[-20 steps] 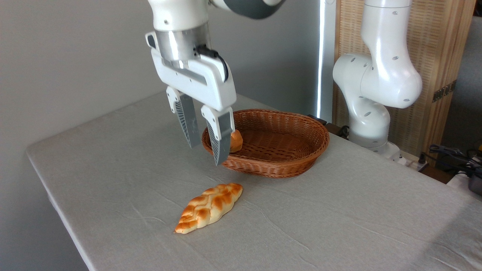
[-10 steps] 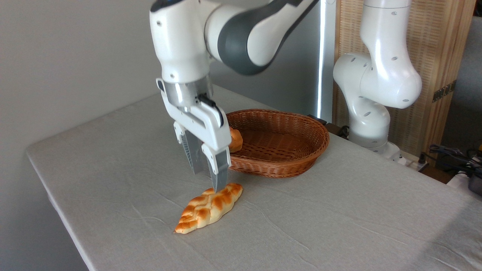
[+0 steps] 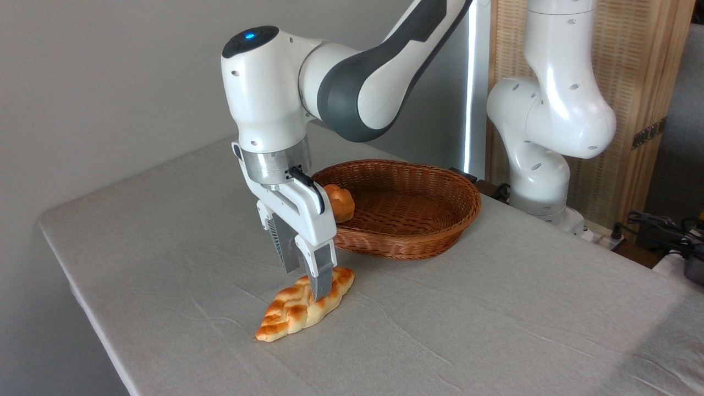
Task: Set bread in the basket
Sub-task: 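Close the gripper around the middle of the braided loaf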
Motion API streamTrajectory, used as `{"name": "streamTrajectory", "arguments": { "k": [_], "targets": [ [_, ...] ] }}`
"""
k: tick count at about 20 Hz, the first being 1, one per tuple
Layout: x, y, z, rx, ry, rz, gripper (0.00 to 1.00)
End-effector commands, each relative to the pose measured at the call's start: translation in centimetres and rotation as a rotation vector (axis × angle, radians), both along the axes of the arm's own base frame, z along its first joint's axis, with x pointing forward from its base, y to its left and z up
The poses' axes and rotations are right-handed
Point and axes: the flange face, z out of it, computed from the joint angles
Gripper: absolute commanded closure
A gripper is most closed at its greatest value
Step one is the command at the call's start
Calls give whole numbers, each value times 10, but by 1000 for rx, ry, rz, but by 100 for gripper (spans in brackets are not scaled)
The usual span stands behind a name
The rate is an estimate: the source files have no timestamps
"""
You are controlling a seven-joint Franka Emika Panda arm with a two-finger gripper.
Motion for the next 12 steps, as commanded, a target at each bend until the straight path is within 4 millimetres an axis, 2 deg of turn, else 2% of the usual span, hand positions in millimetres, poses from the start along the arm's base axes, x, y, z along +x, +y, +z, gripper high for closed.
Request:
{"name": "streamTrajectory", "arguments": {
  "k": [1, 12],
  "targets": [
    [-2, 0, -4, 10, -11, -24, 0],
    [-4, 3, -8, 84, -9, -66, 0]
  ]
}}
